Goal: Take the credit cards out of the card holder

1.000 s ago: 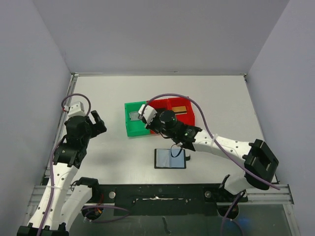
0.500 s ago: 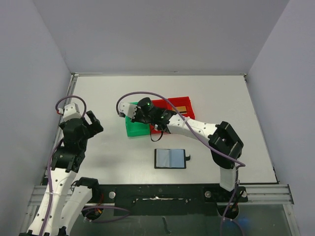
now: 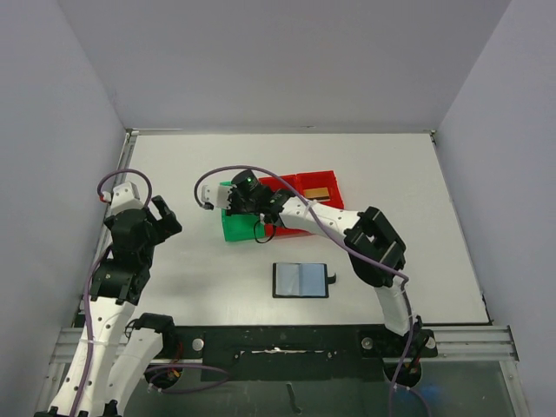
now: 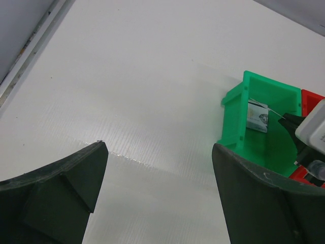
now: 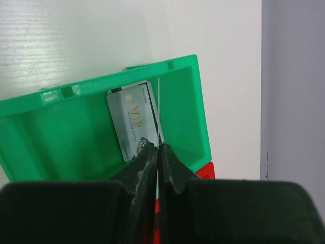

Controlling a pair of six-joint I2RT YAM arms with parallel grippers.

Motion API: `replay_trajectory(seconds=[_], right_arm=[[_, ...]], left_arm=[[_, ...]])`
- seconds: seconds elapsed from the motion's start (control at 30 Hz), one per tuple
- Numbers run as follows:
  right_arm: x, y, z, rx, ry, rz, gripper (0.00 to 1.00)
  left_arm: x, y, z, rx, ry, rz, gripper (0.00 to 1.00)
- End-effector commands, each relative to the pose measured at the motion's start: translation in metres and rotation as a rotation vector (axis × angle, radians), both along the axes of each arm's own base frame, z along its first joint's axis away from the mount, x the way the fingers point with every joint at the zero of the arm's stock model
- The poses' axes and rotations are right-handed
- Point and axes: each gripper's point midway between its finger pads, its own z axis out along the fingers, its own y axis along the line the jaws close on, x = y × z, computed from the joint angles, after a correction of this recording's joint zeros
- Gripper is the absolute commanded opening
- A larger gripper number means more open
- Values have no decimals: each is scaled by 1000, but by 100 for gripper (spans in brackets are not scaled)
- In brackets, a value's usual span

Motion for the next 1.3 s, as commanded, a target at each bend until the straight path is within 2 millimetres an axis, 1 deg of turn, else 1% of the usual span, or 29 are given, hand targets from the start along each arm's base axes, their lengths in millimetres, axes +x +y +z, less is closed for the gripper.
replay_trajectory(seconds=[0.0,0.27,0.43,0.53,0.6,0.7,0.77,0.8,0.83,1.0,1.2,1.27], right_arm=[[21,5,15,-8,-77,-3,0],[41,4,-9,-66,-106,-13,0],[46,4,-24,-106,-126,5,1],[49,5,-29,-120,-138,13,5],[50,7,-33,-127,-143,18,10],[49,6,-38,-144,-139,26,13],[48,4,-38,-150,-134,28,20],[46,4,-39,-148,-127,34,26],[44,4,-39,-149,-122,41,30],[40,4,-34,-130,-114,56,44],[45,2,-34,-123,-110,36,48],[47,3,-29,-89,-105,11,49]], left_arm=[[5,3,17,-10,-70,20,85],[5,3,18,-10,-73,19,85],[5,3,17,-9,-72,18,85],[5,4,17,-9,-72,20,85],[5,4,18,-9,-73,22,85],[5,5,18,-8,-73,25,85],[6,5,17,-9,-70,24,85],[6,5,17,-9,-72,23,85],[6,4,17,-10,-70,21,85],[6,4,16,-9,-68,20,85],[7,4,15,-10,-65,17,85],[7,4,15,-10,-64,16,85]])
